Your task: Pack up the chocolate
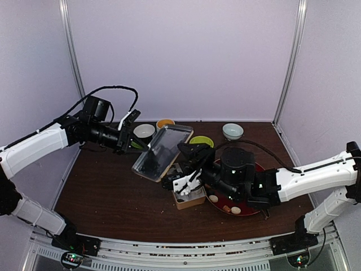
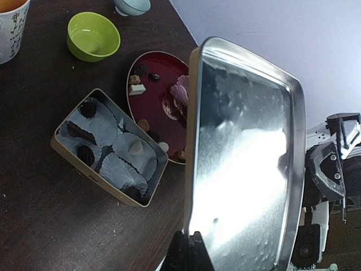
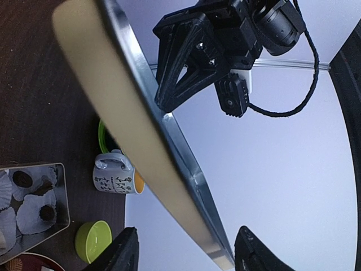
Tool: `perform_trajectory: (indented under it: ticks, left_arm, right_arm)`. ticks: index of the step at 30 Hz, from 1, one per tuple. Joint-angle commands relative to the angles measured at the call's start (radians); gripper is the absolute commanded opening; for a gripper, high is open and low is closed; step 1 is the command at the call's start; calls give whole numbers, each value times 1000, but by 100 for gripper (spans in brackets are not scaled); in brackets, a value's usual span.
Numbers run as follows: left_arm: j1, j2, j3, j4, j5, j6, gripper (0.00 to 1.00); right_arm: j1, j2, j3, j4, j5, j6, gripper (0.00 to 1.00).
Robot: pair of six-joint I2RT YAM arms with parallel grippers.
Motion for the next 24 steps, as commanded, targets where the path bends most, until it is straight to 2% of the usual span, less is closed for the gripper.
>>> perform_trajectory:
  ticks: [1, 5, 9, 15, 24]
  left_arm:
    - [-5, 23, 41, -22, 22, 49, 0]
    - [-6, 31, 42, -23, 26, 60, 0]
    - [-7, 43, 59, -55, 32, 91, 0]
    - [-6, 62, 75, -78, 42, 121, 0]
    - [-5, 58, 81, -59, 46, 149, 19]
  right_arm:
    - [16, 14, 39, 6, 28, 0, 55]
    - [25, 35, 42, -15, 42, -3, 49]
    - [27, 53, 59, -69, 60, 2, 38]
    - [29, 56, 54, -91, 57, 4, 32]
    - [28, 67, 56, -86, 79, 4, 18]
